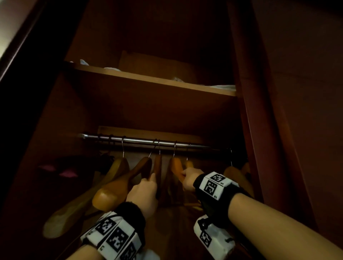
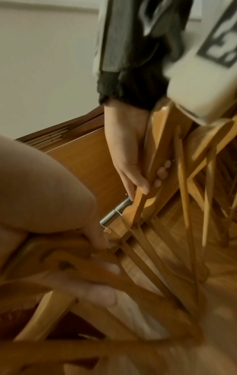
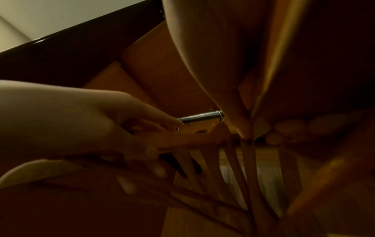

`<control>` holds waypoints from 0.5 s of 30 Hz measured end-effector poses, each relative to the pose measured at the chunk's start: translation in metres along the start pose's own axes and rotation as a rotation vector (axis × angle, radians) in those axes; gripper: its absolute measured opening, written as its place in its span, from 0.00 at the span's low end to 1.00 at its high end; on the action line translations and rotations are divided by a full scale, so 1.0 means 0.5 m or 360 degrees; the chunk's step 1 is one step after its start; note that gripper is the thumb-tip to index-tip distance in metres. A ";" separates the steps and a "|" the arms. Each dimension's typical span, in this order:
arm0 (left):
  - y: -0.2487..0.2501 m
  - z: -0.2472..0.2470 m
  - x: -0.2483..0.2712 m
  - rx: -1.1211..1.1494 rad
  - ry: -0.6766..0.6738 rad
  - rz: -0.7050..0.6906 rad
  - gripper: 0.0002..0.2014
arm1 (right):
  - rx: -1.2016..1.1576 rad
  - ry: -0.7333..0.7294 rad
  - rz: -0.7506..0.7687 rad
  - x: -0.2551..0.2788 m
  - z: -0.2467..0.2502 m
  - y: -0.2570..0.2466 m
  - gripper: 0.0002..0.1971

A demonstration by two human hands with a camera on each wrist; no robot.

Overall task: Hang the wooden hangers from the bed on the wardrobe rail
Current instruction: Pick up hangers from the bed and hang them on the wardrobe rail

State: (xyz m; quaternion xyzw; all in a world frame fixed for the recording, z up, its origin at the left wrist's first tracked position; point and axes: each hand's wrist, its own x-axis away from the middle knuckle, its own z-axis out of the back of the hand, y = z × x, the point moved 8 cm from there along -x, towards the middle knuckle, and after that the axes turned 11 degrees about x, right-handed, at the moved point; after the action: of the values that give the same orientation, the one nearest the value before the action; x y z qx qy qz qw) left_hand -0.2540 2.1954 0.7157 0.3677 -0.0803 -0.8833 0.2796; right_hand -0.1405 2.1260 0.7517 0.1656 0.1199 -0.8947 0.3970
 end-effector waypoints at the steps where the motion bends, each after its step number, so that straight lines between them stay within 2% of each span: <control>1: 0.000 -0.001 0.002 0.0011 0.0003 0.0005 0.32 | 0.0006 0.0017 0.0006 0.003 -0.003 0.002 0.34; 4: -0.002 -0.006 0.006 0.0055 0.0041 -0.0018 0.32 | 0.0011 0.0098 0.0041 0.016 0.000 0.002 0.28; 7: -0.007 -0.001 0.019 0.0028 0.0097 -0.0022 0.34 | -0.0071 0.0034 0.0028 0.040 0.002 0.013 0.28; 12: -0.010 0.014 0.055 0.0054 0.0192 -0.0132 0.38 | -0.0433 -0.0028 0.0193 0.116 0.030 0.033 0.19; 14: -0.012 0.022 0.069 0.0107 0.0248 -0.0189 0.36 | -0.0631 0.0054 0.0169 0.140 0.056 0.058 0.18; 15: -0.012 0.028 0.076 0.0134 0.0285 -0.0217 0.33 | -0.0602 0.0175 0.0144 0.143 0.075 0.074 0.18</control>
State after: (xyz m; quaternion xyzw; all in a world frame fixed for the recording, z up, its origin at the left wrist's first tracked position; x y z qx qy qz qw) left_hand -0.2880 2.1784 0.7010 0.4611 -0.0667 -0.8598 0.2092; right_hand -0.1652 2.0407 0.7552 0.1420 0.2997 -0.8271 0.4537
